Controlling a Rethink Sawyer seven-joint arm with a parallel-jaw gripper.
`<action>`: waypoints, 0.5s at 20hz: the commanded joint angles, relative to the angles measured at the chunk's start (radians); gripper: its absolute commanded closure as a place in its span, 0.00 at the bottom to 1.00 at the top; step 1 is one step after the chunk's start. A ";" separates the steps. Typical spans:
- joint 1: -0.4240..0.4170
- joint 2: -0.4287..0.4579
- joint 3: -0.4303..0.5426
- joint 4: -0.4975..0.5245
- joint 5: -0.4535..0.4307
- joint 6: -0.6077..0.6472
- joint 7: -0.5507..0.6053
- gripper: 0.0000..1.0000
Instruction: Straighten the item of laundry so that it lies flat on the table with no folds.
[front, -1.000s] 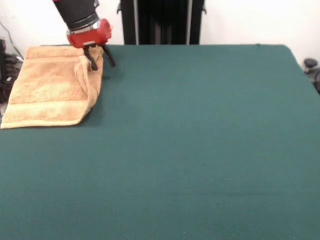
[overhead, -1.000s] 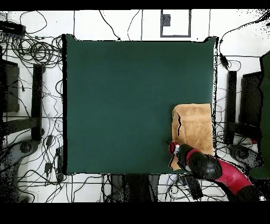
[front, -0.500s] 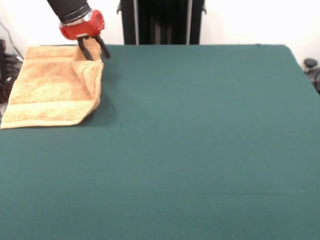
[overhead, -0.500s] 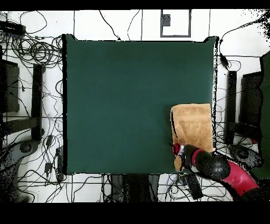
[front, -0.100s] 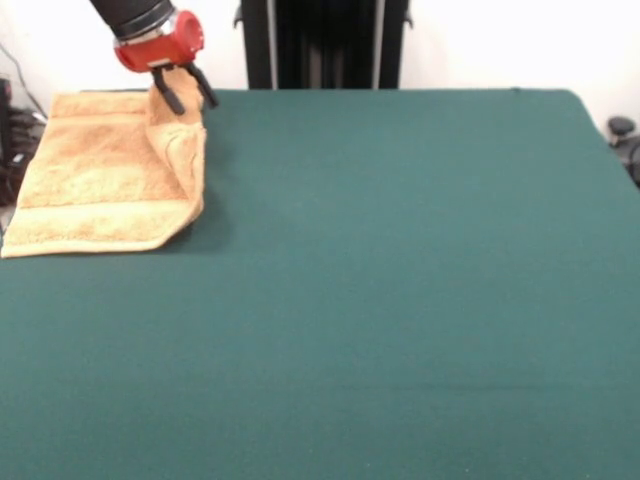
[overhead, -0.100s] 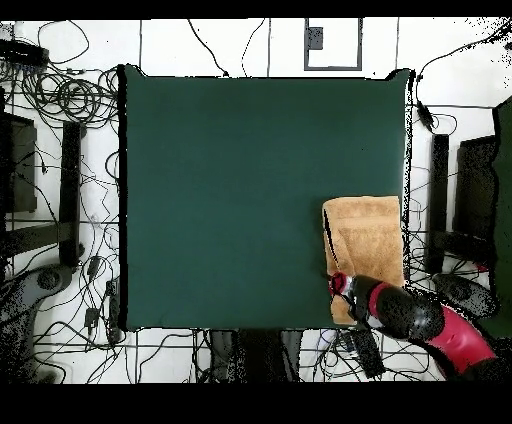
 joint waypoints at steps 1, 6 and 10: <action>0.018 0.052 0.107 -0.024 0.059 0.123 -0.090 0.00; 0.006 0.055 0.118 -0.028 0.059 0.137 -0.095 0.00; -0.001 0.056 0.123 -0.028 0.057 0.143 -0.098 0.00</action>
